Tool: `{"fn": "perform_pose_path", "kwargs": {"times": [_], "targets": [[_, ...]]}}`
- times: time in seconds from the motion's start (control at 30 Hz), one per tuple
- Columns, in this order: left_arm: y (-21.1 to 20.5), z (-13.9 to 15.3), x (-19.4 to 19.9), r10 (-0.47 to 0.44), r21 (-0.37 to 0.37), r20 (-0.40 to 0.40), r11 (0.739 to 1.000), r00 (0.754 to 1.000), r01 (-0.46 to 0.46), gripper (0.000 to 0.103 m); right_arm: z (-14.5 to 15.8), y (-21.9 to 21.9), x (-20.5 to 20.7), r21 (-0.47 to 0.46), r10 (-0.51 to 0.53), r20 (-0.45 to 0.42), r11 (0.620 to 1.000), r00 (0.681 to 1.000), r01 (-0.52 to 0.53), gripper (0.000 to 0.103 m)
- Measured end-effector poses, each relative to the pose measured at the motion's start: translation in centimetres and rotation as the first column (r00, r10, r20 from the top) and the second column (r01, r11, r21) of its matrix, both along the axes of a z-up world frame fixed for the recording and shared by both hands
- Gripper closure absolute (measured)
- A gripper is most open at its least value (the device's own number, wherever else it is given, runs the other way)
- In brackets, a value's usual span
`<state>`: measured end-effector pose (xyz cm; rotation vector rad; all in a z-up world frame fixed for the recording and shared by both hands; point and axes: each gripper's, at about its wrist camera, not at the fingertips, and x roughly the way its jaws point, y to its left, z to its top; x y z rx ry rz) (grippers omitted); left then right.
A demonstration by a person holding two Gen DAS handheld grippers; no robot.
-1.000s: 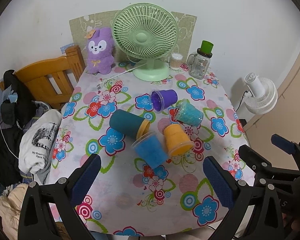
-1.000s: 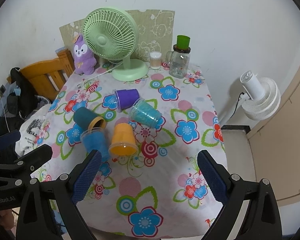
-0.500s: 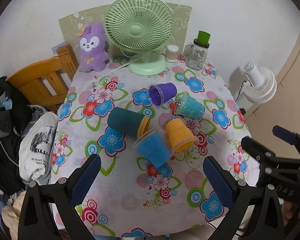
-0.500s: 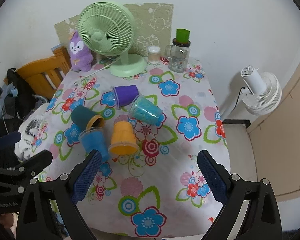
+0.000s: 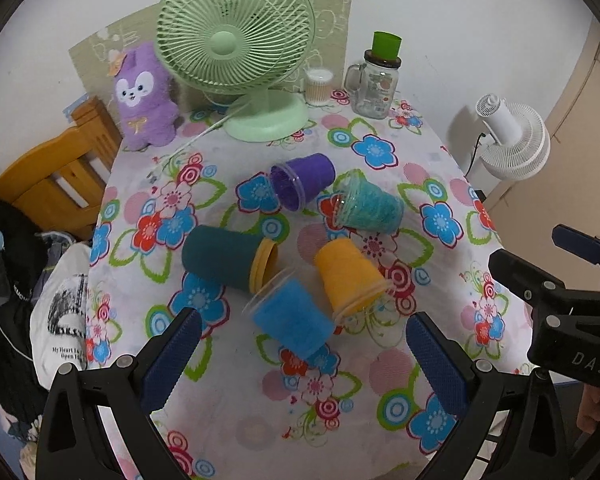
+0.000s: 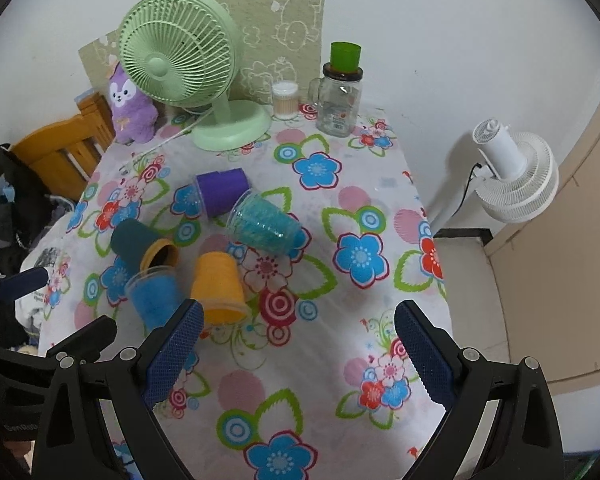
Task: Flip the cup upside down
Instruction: 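Close the right gripper around the clear teal cup's body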
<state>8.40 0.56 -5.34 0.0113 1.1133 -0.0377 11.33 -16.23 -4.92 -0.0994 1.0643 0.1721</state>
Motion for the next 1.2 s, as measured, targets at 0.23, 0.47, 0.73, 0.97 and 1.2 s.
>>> {"fn": "perform_pose_path", "kwargs": {"times": [0.23,0.47,0.73,0.97,1.2], "targets": [[-1.4,-1.6,3.7,-0.018,0.037,-0.031,0.999,0.999,0.019,0.000,-0.7,-0.7,3.4,-0.002,0.023,-0.008,1.000,1.000,-0.023,0.005],[-3.7,-4.3,7.6,-0.050,0.054,-0.075,0.997,0.996,0.054,0.000,-3.6,-2.2,7.4,0.010,0.031,-0.063,0.999,0.998,-0.030,0.005],[-6.1,-7.4,11.5,-0.078,0.072,-0.117,0.994,0.990,0.087,0.000,-6.7,-3.4,10.9,-0.003,0.047,-0.097,0.999,0.994,-0.048,0.005],[-7.4,-10.2,13.6,-0.092,0.072,-0.175,0.992,0.980,0.105,0.000,-9.0,-4.1,13.2,0.013,0.040,-0.138,0.999,0.990,-0.039,0.005],[-8.4,-12.2,15.0,-0.103,0.071,-0.212,0.990,0.972,0.121,0.000,-11.1,-5.1,14.5,0.016,0.024,-0.177,1.000,0.984,-0.021,0.005]]}}
